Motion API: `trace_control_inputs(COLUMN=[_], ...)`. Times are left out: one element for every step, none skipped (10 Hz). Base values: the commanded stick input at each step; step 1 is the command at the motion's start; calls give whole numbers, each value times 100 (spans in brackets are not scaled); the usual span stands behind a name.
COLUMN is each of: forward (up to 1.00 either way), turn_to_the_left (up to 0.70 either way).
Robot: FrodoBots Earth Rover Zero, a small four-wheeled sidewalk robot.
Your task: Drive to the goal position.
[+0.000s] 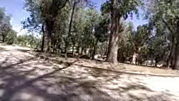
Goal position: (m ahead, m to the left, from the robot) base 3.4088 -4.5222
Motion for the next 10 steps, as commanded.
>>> trace_control_inputs(forward=[85,85,85,85,85,85,85,85,85,85], turn_to_the_left=[-34,-34,-34,-34,-34,-34,-34,-34,-34,-34])
